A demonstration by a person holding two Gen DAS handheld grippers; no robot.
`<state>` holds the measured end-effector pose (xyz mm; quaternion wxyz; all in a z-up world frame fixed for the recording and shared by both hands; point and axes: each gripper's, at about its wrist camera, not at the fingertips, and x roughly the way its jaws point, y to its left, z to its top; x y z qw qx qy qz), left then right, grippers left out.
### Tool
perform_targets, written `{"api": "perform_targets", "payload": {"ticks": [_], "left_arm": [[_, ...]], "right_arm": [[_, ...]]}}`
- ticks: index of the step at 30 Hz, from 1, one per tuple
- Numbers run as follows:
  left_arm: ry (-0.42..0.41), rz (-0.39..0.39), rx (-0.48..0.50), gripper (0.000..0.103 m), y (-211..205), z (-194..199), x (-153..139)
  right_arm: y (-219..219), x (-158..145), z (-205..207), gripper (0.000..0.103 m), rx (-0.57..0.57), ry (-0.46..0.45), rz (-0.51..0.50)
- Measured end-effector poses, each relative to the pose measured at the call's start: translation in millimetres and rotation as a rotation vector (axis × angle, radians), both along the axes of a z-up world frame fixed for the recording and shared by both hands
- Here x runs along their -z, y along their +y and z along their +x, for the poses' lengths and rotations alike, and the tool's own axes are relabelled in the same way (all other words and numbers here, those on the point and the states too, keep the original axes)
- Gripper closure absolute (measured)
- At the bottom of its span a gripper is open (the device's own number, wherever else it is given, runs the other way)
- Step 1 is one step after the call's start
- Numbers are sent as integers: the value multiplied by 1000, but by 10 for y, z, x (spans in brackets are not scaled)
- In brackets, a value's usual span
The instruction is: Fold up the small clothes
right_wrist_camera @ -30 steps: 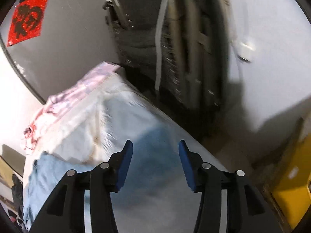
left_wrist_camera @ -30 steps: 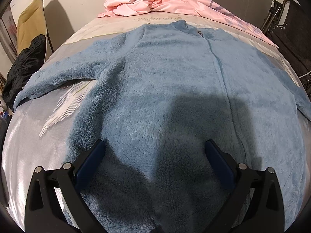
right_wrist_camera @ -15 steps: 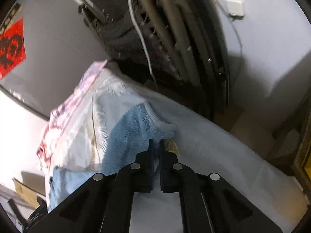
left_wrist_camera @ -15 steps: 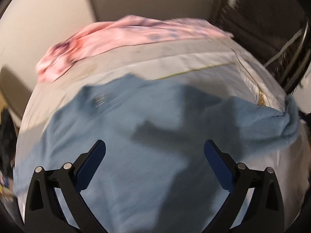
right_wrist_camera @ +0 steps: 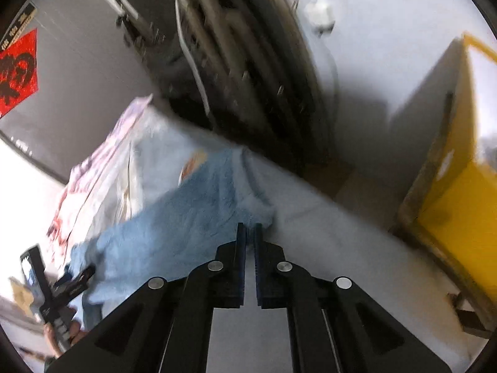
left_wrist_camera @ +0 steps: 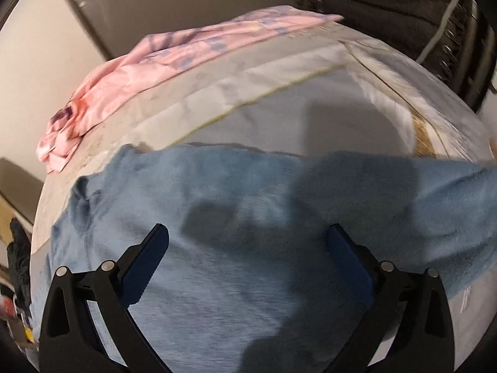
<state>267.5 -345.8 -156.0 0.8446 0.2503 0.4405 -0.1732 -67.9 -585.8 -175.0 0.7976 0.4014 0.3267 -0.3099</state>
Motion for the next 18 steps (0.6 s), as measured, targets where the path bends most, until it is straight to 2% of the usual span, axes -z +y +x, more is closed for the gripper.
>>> {"api": "perform_targets", "payload": {"ticks": [1,2,3,4,5,7,9,10,11,12,14,18], "left_arm": [[-6,-9,-18,4,35,25,-38],[-5,-20,-33,4,71,77,-66],[10,-30,-54,4,103,169,-86],[25,-36,-74,4,120,246,-98],[33,-39,-89,4,128,297,-118],[43,-38,-98,4,97,430,-155],[90,-2,-54,4,-18,550,-99],[93,16,-54,4,-54,591,-59],[87,27,-56,4,-68,608,-31],[85,56,-51,4,-110,653,49],[59,41,-47,4,-105,684,64],[-47,74,-123,4,-99,806,85]], "right_arm": [[-9,-72,0,94,30,9,-54],[-24,-163,64,86,25,6,-101],[-40,-208,152,63,-4,2,-112],[-77,-235,237,52,-25,-3,-119],[-119,-259,325,48,-7,6,-148],[-208,-232,474,48,-3,38,-165],[-322,-42,632,49,-60,18,-42],[-348,32,649,54,-68,19,5],[-350,141,696,72,-81,31,42],[-320,171,705,82,-83,54,23],[-252,115,726,92,-92,72,-53],[-297,-177,667,93,-62,-5,-127]]}}
